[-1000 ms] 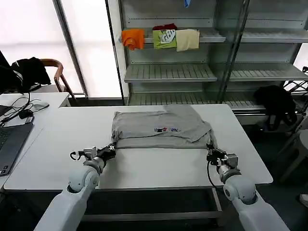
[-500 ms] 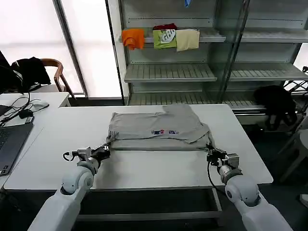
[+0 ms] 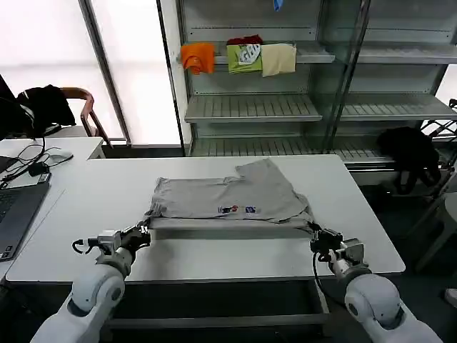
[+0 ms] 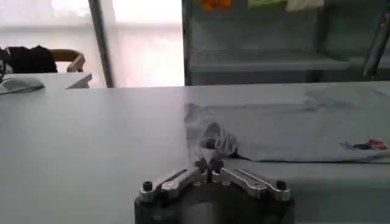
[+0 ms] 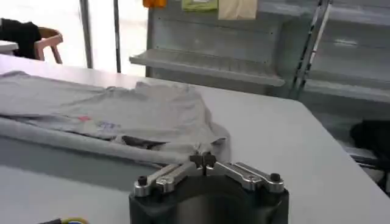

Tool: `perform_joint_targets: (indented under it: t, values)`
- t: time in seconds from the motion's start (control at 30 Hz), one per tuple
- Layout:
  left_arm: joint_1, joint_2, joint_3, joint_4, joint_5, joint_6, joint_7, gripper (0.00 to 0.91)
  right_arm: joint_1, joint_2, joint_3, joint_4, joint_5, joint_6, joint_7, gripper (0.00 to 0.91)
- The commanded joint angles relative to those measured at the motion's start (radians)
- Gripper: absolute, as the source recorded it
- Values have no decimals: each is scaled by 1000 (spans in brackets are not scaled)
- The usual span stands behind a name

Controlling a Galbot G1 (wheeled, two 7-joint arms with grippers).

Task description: Fold and organize the clothes.

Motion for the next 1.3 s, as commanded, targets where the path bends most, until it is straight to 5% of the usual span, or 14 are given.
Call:
perform_joint_targets:
  t: [0.03, 0.27, 0.37, 0.4, 0.43, 0.47, 0.73, 0.97, 1.1, 1.3]
  values:
    - [293, 16, -62, -217, 54, 6, -91, 20, -174, -29, 17, 132, -24, -4, 5, 0]
    - [375, 1, -56, -264, 103, 1, -133, 30, -224, -44, 35, 142, -31, -4, 11, 0]
    - [388, -8, -48, -271, 118, 0, -155, 292, -240, -46, 42, 147, -38, -4, 16, 20]
    - [390, -11, -46, -270, 123, 0, -162, 615, -245, -47, 46, 151, -37, -7, 18, 151]
    - [390, -13, -46, -269, 124, 0, -164, 786, -251, -49, 50, 156, -37, -11, 20, 302]
    - [390, -13, -46, -268, 127, 0, -167, 907, -259, -50, 54, 162, -36, -16, 23, 907]
    - [340, -13, -43, -275, 159, 2, -189, 907, -283, -52, 94, 221, -19, -35, 70, 907]
    - [274, 15, -52, -386, 162, 13, -192, 907, -266, -94, 285, 299, 104, -66, 85, 907]
    - [146, 25, -33, -356, 95, -10, -110, 907, -111, -102, 284, 221, 104, -44, 23, 907]
    - [-79, 0, 31, -95, 91, -103, 7, 907, 384, -26, 24, -182, 36, 47, -124, 907]
